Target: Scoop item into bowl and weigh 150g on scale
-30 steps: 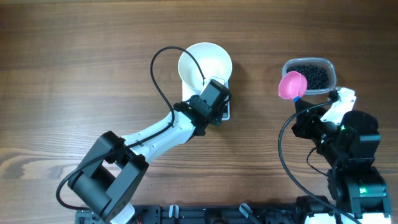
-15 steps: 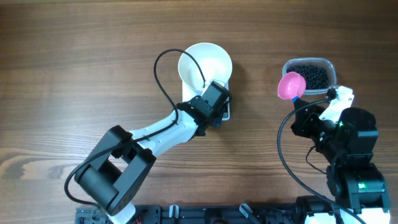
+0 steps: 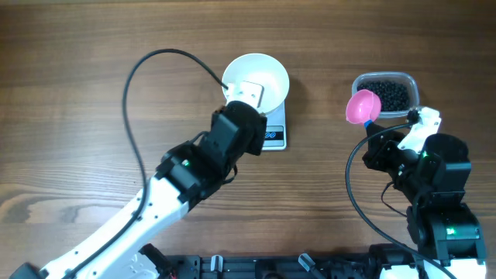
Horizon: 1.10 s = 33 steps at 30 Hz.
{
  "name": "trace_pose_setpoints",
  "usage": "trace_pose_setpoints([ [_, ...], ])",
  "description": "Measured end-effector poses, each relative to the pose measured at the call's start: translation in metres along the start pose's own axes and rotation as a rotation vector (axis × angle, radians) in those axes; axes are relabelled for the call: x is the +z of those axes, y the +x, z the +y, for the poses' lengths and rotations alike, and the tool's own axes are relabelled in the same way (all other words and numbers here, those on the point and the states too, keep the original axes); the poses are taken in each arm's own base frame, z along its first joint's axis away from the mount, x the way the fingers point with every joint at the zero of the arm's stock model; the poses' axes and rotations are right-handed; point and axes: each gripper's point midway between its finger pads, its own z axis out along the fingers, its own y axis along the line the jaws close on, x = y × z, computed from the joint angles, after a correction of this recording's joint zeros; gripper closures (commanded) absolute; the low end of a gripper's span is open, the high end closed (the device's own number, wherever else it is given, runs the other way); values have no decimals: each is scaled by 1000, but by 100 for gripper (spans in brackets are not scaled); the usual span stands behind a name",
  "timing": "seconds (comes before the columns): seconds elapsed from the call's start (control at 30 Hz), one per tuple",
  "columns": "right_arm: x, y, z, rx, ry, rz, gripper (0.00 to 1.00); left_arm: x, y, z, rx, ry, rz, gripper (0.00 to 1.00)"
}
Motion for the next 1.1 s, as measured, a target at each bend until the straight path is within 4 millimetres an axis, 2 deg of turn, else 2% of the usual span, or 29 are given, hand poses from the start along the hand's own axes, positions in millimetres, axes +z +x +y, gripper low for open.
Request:
trace_pose_setpoints([
  [0.17,0,0,0,0,0,0,96,-18,-13,8,-12,-19,-58,0],
  [0.33,0,4,-2,23,7,14,96,-18,5,14,10,-47,13,0],
  [0.57,0,5,-2,32,10,22,96,-20,12,18,64,6,65,0],
  [0.67,0,6,-3,32,11,24,96,-35,8,32,105,59,87,0],
  [0.83,0,6,-3,36,12,26,96,-77,-7,58,157,110,114,0],
  [1.1,0,12,-5,79,24,46,96,-116,-26,70,199,174,106,0],
])
